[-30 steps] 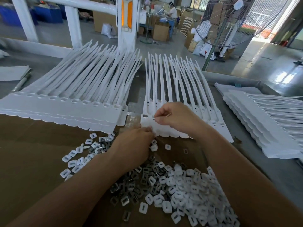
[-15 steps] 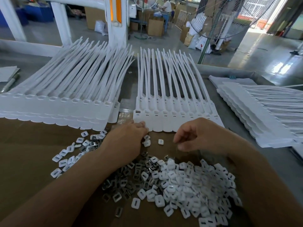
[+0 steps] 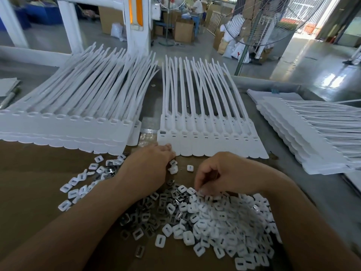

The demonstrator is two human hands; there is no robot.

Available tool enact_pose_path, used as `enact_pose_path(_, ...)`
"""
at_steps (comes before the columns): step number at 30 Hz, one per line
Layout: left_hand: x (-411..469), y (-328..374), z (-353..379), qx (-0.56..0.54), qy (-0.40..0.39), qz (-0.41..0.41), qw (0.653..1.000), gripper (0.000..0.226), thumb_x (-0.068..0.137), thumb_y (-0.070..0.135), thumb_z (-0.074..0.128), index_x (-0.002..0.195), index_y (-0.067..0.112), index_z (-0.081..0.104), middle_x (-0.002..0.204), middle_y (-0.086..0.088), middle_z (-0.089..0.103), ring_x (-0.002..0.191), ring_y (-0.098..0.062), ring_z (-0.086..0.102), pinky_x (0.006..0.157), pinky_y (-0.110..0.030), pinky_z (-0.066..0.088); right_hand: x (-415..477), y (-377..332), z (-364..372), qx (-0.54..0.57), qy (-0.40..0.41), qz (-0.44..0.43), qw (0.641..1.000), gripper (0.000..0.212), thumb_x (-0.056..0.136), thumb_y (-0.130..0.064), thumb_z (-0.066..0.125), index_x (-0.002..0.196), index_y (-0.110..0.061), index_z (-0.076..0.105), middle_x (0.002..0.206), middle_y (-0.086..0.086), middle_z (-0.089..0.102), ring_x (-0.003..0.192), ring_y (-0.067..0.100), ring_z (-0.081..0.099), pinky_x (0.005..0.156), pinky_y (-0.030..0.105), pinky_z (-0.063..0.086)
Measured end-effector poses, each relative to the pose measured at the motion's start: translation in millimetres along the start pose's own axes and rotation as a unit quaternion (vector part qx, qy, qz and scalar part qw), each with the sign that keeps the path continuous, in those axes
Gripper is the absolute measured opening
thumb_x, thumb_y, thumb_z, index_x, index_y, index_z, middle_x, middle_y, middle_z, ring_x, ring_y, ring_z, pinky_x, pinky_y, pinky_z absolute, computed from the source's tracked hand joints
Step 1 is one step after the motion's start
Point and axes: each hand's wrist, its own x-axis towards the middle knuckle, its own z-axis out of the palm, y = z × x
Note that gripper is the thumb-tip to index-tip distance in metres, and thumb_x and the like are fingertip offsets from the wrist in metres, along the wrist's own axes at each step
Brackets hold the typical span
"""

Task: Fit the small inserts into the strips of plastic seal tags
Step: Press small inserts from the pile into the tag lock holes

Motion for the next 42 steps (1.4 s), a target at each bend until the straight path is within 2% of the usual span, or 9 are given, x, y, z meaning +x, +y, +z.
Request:
enact_pose_path(7,1,-1,1,0.005,-0.005,-0.007,1.0,0.054,0.086,0.005,0.04,0.136,0.024,0.039,0.147,0.008,0.03,0.13,-0.012,0.03,0.105,-0.031,0.032,2,6,-3,0.129,0.063,0.051,0.988,0.021,0.087,-0.005,0.059,0.079,-0.023,0.067,0.068,-0.007,0.07,0.067,0.004,0.067,0.06,0.011,0.048)
enact_pose_path(13,1,-2,2,0.006,-0.001,-0.005,1.0,0.053,0.085,0.005,0.039,0.135,0.024,0.04,0.146,0.008,0.031,0.128,-0.012,0.032,0.104,-0.035,0.035,3,5,-4,0.156,0.088,0.066,0.982,0.022,0.082,0.004,0.062,0.081,-0.017,0.068,0.063,-0.005,0.069,0.06,0.003,0.066,0.056,0.01,0.048)
enact_pose_path(16,0,-3,3,0.003,0.0,-0.007,1.0,0.052,0.085,0.007,0.041,0.134,0.024,0.041,0.146,0.008,0.033,0.128,-0.013,0.033,0.104,-0.035,0.035,7,5,-4,0.116,0.124,0.071,0.983,0.024,0.08,0.001,0.065,0.077,-0.023,0.068,0.069,-0.003,0.07,0.065,0.007,0.067,0.062,0.015,0.051)
enact_pose_path(20,0,-3,4,0.009,0.02,0.01,1.0,0.048,0.081,0.009,0.046,0.127,0.021,0.05,0.139,0.005,0.043,0.122,-0.016,0.041,0.097,-0.038,0.041,27,0,-8,0.033,0.195,0.045,0.979,0.024,0.082,-0.012,0.067,0.071,-0.034,0.065,0.075,-0.012,0.068,0.072,-0.003,0.062,0.07,0.015,0.046)
enact_pose_path(24,0,-2,4,0.012,0.036,0.017,0.999,0.048,0.079,0.008,0.042,0.124,0.019,0.054,0.132,0.002,0.051,0.116,-0.019,0.047,0.092,-0.037,0.045,65,-6,-13,0.01,0.241,0.022,0.97,0.013,0.083,-0.012,0.066,0.082,-0.024,0.069,0.068,-0.021,0.059,0.061,-0.016,0.053,0.056,0.002,0.039)
enact_pose_path(26,-1,-2,4,0.017,0.039,0.016,0.999,0.045,0.079,0.009,0.041,0.121,0.018,0.055,0.127,0.002,0.054,0.113,-0.02,0.05,0.09,-0.038,0.046,86,-8,-13,0.015,0.276,0.019,0.961,0.012,0.085,-0.011,0.064,0.091,-0.018,0.071,0.072,-0.017,0.059,0.065,-0.009,0.054,0.061,0.003,0.04)
enact_pose_path(30,0,-4,5,0.019,0.039,0.031,0.999,0.039,0.08,0.013,0.041,0.114,0.02,0.059,0.117,0.007,0.056,0.104,-0.016,0.05,0.086,-0.034,0.047,115,-11,-7,0.049,0.305,0.023,0.951,0.013,0.086,-0.01,0.061,0.093,-0.014,0.071,0.086,-0.006,0.064,0.08,0.003,0.056,0.078,0.018,0.043)
enact_pose_path(35,1,-5,6,0.021,0.03,0.035,0.999,0.041,0.081,0.01,0.042,0.119,0.019,0.056,0.117,0.006,0.055,0.104,-0.016,0.047,0.085,-0.034,0.047,131,-6,-1,0.026,0.307,0.046,0.95,0.014,0.085,-0.01,0.061,0.09,-0.017,0.072,0.099,-0.004,0.068,0.088,0.005,0.056,0.08,0.019,0.04)
enact_pose_path(42,0,-4,5,0.023,0.021,0.029,0.999,0.041,0.082,0.011,0.043,0.12,0.019,0.055,0.118,0.005,0.054,0.107,-0.017,0.046,0.086,-0.035,0.046,137,-6,0,-0.011,0.321,0.07,0.945,0.021,0.084,-0.006,0.058,0.087,-0.021,0.073,0.105,-0.004,0.068,0.097,0.011,0.06,0.085,0.027,0.048)
